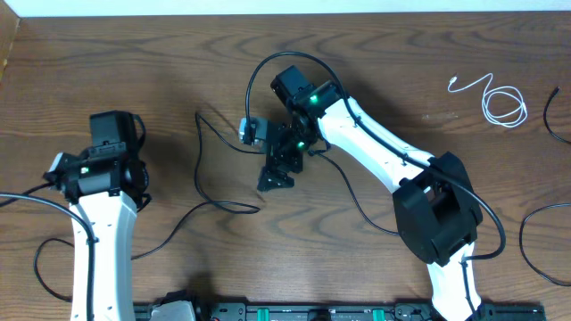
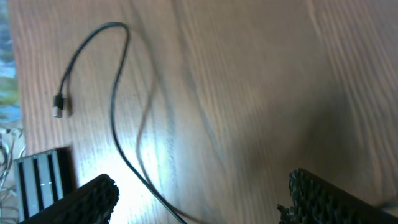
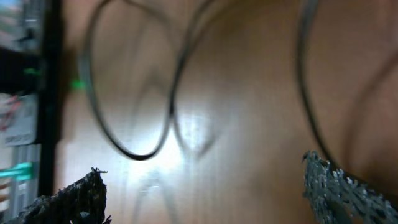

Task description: Untangle cables

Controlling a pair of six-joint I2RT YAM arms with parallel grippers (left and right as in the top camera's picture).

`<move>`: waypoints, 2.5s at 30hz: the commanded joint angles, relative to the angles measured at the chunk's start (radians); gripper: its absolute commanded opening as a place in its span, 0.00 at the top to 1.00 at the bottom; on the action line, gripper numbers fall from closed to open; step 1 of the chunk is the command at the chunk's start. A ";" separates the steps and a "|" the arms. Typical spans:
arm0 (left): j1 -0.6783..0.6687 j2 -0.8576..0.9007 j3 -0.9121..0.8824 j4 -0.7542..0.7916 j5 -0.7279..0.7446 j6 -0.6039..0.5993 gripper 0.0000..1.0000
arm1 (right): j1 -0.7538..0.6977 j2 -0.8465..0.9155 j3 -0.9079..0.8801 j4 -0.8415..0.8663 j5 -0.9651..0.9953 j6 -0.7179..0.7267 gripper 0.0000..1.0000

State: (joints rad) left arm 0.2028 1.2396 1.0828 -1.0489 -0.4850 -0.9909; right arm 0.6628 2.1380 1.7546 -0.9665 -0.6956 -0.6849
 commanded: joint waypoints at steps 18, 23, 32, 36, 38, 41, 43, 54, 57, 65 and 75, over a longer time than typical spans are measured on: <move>0.045 -0.003 0.002 -0.009 -0.021 -0.021 0.11 | 0.270 -0.003 -0.042 0.116 0.340 0.117 0.01; 0.045 -0.003 0.002 -0.009 -0.021 -0.021 0.11 | 0.296 -0.002 -0.110 0.294 0.597 0.375 0.05; 0.045 -0.003 0.002 0.008 -0.021 -0.021 0.11 | 0.312 -0.002 -0.114 0.371 1.052 0.534 0.05; 0.045 -0.003 0.002 0.014 -0.021 -0.021 0.11 | 0.331 -0.002 -0.114 0.380 1.151 0.552 0.05; 0.045 -0.003 0.002 0.017 -0.021 -0.021 0.11 | 0.333 -0.002 -0.114 0.384 1.168 0.566 0.05; 0.045 -0.003 0.002 0.018 -0.021 -0.021 0.11 | 0.334 -0.002 -0.114 0.404 1.167 0.589 0.05; 0.045 -0.003 0.002 0.017 -0.021 -0.021 0.11 | 0.328 -0.002 -0.115 0.432 1.163 0.610 0.05; 0.045 -0.003 0.002 0.014 -0.021 -0.021 0.11 | 0.190 0.041 -0.115 0.631 0.864 0.583 0.04; 0.045 -0.003 0.002 0.014 -0.021 -0.021 0.11 | 0.147 0.062 -0.115 0.630 0.786 0.582 0.11; 0.045 -0.003 0.002 0.014 -0.020 -0.021 0.11 | 0.110 0.111 -0.115 0.645 0.628 0.503 0.22; 0.045 -0.003 0.002 0.013 -0.020 -0.021 0.11 | 0.109 0.142 -0.112 0.641 0.642 0.504 0.91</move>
State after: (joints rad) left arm 0.2420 1.2396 1.0828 -1.0302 -0.4850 -0.9985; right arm 0.7689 2.2719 1.6405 -0.3248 -0.0574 -0.1768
